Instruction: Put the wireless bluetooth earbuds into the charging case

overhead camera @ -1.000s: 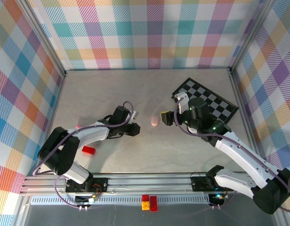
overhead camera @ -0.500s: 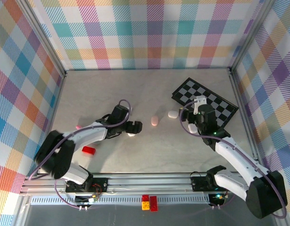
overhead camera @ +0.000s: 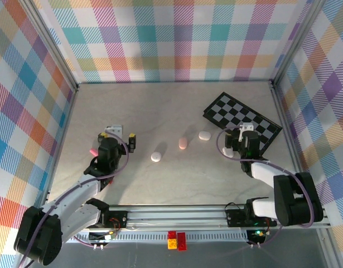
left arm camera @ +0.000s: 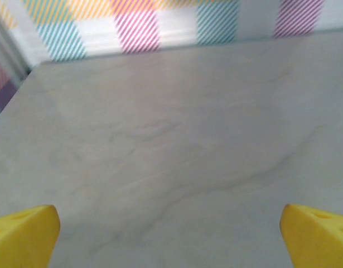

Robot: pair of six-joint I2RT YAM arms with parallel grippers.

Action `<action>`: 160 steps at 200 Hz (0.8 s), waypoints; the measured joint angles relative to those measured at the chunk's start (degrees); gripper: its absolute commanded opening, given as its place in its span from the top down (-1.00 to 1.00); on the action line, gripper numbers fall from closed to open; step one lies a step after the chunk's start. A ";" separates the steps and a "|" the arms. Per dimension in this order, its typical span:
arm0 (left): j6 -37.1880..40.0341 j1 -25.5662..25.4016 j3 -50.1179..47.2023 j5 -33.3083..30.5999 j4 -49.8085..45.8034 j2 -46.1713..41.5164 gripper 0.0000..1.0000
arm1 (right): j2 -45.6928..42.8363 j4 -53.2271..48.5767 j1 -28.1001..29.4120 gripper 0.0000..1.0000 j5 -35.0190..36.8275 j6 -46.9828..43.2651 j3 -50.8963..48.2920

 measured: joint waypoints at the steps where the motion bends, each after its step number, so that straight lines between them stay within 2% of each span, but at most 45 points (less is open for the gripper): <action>1: 0.04 0.17 -0.24 0.04 0.13 0.07 -0.99 | 0.04 0.15 -0.07 -0.98 -0.11 0.00 0.00; 15: 1.01 3.52 -3.04 0.83 3.37 2.99 -0.99 | 0.81 2.08 -1.36 -0.98 -1.57 0.28 0.04; 42: 1.49 7.48 -4.33 3.48 12.96 13.81 -0.99 | 1.27 2.99 -2.69 -0.98 -2.54 0.33 0.37; 96: -0.48 13.60 1.22 11.67 28.22 34.29 -0.99 | 1.16 3.21 -3.10 -0.98 -4.22 0.31 0.37; 160: -3.13 14.78 2.80 12.28 29.11 36.11 -0.99 | 0.59 3.23 -3.69 -0.98 -5.38 0.15 0.33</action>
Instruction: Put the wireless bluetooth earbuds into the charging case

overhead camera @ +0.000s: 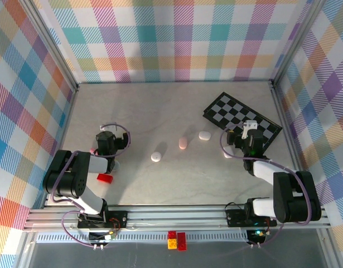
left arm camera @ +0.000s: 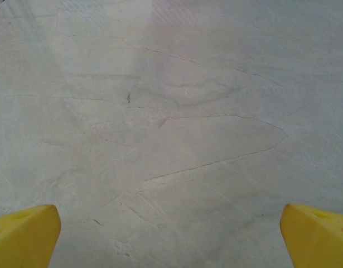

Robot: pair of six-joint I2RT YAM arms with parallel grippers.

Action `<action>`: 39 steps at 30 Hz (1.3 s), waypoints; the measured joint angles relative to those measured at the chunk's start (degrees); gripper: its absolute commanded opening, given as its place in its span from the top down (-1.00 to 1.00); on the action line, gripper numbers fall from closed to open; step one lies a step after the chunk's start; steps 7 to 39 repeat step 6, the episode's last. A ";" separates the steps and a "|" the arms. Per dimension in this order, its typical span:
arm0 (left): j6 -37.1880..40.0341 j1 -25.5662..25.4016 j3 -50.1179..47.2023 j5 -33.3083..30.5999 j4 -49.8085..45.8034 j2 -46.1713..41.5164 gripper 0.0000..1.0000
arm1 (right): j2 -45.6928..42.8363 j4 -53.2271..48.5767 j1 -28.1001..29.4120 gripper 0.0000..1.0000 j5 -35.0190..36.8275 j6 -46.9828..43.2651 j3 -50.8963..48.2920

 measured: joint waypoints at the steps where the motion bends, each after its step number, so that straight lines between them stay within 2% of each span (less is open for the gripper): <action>1: 0.00 0.00 0.00 0.00 0.00 0.00 -0.99 | -0.20 0.07 0.00 -0.98 -0.02 0.00 -0.02; 39: 0.00 0.00 0.11 0.02 -0.02 0.00 -0.99 | -0.87 0.44 0.00 -0.98 -0.17 0.00 -0.07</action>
